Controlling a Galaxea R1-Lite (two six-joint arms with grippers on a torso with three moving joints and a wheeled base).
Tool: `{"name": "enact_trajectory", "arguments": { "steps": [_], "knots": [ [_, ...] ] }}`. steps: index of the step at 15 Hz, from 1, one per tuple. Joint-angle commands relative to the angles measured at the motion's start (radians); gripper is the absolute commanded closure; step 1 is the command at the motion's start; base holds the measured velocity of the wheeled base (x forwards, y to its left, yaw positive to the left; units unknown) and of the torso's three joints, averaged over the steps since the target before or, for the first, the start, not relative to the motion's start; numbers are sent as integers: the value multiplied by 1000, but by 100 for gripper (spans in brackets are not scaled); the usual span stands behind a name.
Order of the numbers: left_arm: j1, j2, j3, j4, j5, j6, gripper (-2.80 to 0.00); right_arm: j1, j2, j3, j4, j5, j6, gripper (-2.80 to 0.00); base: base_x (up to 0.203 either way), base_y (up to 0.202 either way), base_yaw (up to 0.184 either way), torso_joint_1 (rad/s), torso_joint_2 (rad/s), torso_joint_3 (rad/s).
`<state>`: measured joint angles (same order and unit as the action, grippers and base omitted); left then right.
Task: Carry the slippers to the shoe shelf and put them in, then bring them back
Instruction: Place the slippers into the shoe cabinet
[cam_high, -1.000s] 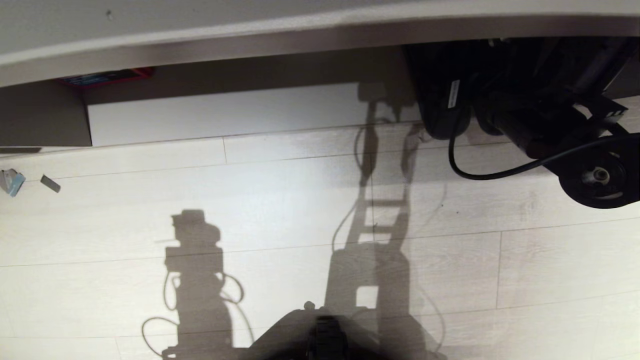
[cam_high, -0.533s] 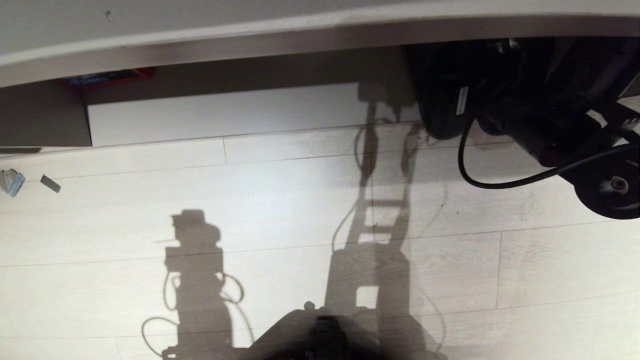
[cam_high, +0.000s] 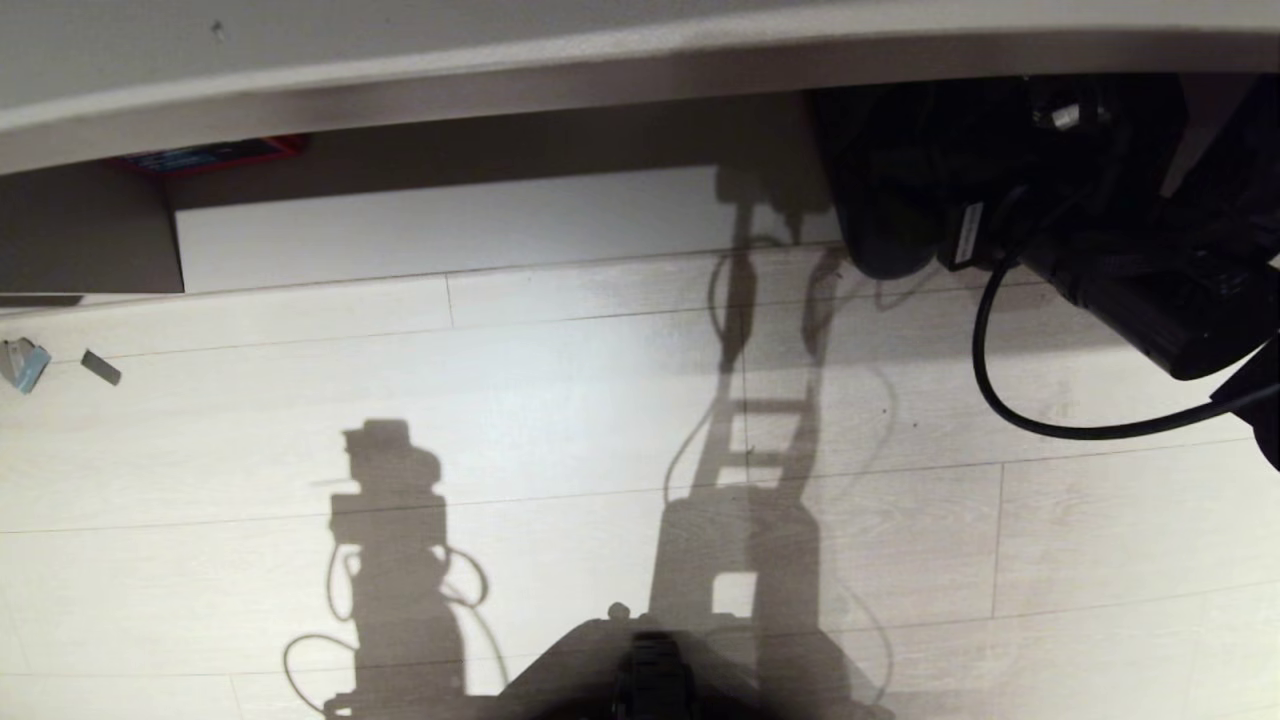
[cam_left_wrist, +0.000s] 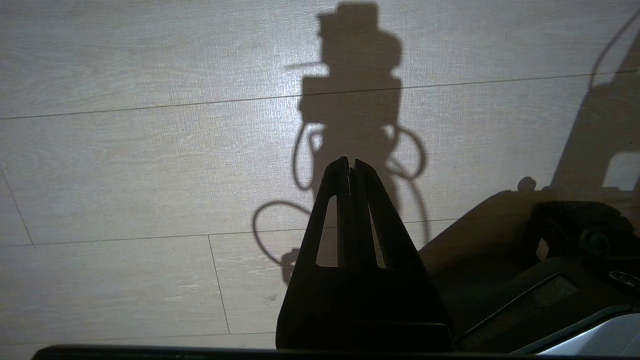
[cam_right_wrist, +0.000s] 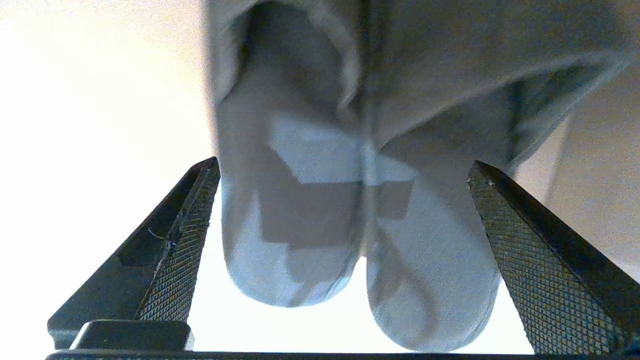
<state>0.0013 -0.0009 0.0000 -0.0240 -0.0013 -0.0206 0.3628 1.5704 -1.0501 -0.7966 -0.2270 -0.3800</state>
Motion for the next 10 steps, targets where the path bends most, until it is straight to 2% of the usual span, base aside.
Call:
{"name": "enact_trajectory", "arguments": {
  "steps": [1, 7, 10],
  "knots": [
    [0, -1, 8, -1, 0, -1, 0, 1, -30, 57, -4, 21, -2, -280, 0, 0, 0, 0, 0, 0],
    [0, 1, 8, -1, 0, -1, 0, 3, -119, 164, 41, 134, -3, -280, 0, 0, 0, 0, 0, 0],
    [0, 1, 8, -1, 0, -1, 0, 6, -205, 244, 46, 149, -5, -280, 0, 0, 0, 0, 0, 0]
  ]
}}
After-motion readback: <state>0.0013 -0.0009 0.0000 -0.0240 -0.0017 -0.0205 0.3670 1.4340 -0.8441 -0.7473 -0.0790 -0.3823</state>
